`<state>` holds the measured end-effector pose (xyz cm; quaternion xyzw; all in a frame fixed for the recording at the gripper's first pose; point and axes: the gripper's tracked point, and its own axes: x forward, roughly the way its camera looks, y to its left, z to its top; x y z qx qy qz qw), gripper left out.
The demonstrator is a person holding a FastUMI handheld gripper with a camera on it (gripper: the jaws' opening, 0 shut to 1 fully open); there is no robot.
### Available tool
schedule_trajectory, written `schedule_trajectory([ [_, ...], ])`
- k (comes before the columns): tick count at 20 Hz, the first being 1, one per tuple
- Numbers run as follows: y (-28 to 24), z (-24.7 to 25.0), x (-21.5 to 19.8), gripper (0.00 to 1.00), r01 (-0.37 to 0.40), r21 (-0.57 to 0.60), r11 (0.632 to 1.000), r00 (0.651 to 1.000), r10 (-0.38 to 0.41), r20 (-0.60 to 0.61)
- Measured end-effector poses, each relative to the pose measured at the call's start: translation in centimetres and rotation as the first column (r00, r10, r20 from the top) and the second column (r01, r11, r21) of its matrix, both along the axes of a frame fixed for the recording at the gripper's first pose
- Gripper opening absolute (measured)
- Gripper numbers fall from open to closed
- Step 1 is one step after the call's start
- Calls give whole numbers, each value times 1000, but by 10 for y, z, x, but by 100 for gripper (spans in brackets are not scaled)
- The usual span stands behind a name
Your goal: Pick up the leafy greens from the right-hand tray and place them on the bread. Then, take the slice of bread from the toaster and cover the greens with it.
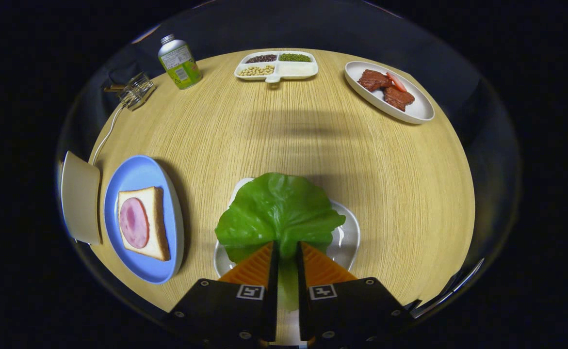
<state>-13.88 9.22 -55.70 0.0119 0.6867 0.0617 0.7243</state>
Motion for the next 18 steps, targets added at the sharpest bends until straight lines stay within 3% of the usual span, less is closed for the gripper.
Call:
schedule_trajectory([
  [2, 0, 0, 1, 15, 18, 0, 1000, 1000, -18, 11],
  [8, -3, -2, 1, 15, 31, 2, 1000, 999, -31, 26],
  [10, -4, 0, 1, 3, 43, 6, 999, 999, -43, 20],
  [11, -4, -1, 0, 3, 53, 13, 999, 999, -53, 12],
  [18, 7, 30, 3, 1, 144, 138, 980, 989, -146, 6],
])
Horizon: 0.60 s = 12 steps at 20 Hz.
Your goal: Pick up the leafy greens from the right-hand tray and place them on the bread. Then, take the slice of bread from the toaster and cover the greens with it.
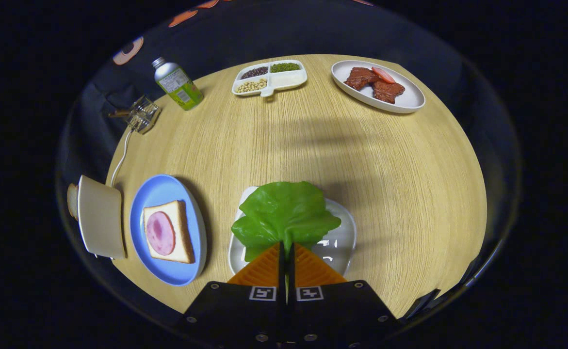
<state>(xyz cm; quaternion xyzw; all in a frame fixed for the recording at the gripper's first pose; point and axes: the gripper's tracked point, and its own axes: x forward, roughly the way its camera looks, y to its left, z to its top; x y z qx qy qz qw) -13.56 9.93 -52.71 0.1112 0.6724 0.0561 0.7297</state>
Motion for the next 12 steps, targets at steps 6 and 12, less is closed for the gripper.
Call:
schedule_trajectory([
  [6, 19, 36, 13, 1, 4, 64, 998, 999, -7, 51],
  [12, 43, 67, 25, 1, -19, 112, 994, 996, 8, 91],
])
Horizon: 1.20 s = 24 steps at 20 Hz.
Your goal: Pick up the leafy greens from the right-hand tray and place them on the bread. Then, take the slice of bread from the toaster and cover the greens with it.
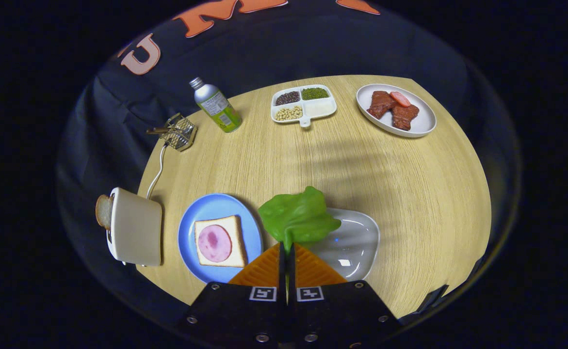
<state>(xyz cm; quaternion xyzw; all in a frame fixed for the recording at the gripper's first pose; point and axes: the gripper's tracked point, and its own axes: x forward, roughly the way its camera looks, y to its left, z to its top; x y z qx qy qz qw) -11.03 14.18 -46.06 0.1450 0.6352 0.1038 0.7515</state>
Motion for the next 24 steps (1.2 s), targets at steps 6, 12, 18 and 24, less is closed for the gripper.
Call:
schedule_trajectory([
  [6, 34, 20, 1, 1, -43, 46, 998, 999, 43, 11],
  [12, 74, 25, -4, 1, -109, 72, 991, 994, 110, -13],
  [18, 118, 27, -9, 2, -173, 109, 979, 984, 177, -28],
  [24, 157, 26, -20, 2, -229, 163, 960, 969, 242, -60],
])
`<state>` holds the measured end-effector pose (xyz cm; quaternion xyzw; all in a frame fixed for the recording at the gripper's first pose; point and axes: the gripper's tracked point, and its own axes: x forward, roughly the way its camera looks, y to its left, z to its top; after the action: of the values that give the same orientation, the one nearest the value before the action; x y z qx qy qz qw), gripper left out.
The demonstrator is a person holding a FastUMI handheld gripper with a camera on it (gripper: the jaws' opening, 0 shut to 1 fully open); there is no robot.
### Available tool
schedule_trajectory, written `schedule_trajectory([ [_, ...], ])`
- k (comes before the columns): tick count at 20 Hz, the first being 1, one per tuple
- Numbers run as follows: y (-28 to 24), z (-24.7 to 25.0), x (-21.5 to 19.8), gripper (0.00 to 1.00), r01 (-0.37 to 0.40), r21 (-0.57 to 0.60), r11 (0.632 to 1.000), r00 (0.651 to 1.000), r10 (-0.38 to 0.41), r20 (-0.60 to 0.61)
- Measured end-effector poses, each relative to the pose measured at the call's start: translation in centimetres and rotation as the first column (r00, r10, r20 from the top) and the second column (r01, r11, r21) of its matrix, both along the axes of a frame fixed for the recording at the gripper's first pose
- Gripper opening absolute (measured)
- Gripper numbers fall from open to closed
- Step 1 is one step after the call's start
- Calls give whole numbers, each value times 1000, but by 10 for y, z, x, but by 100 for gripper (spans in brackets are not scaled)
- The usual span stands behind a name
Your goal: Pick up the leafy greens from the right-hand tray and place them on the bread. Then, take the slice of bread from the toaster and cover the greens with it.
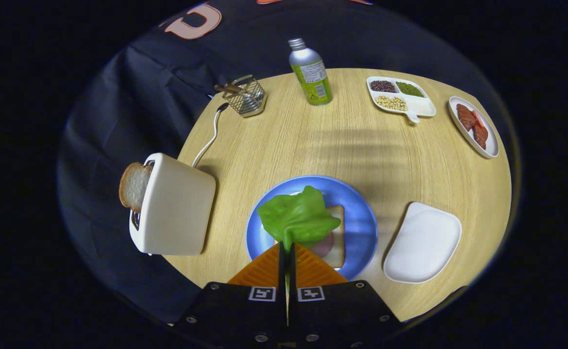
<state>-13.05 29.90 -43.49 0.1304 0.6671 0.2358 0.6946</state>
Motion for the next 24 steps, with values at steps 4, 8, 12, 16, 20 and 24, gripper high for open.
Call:
schedule_trajectory([
  [4, 13, -10, -8, 2, -43, -5, 999, 999, 43, -26],
  [8, 18, -18, -14, 2, -84, -23, 996, 996, 83, -38],
  [12, 6, -32, -9, 4, -85, -83, 993, 996, 83, -33],
  [16, 0, -36, 0, 10, -62, -90, 994, 998, 59, -31],
  [20, -2, -34, 0, 29, -73, -105, 992, 997, 70, -29],
  [24, -4, -29, 7, 41, -80, -136, 988, 997, 81, -2],
])
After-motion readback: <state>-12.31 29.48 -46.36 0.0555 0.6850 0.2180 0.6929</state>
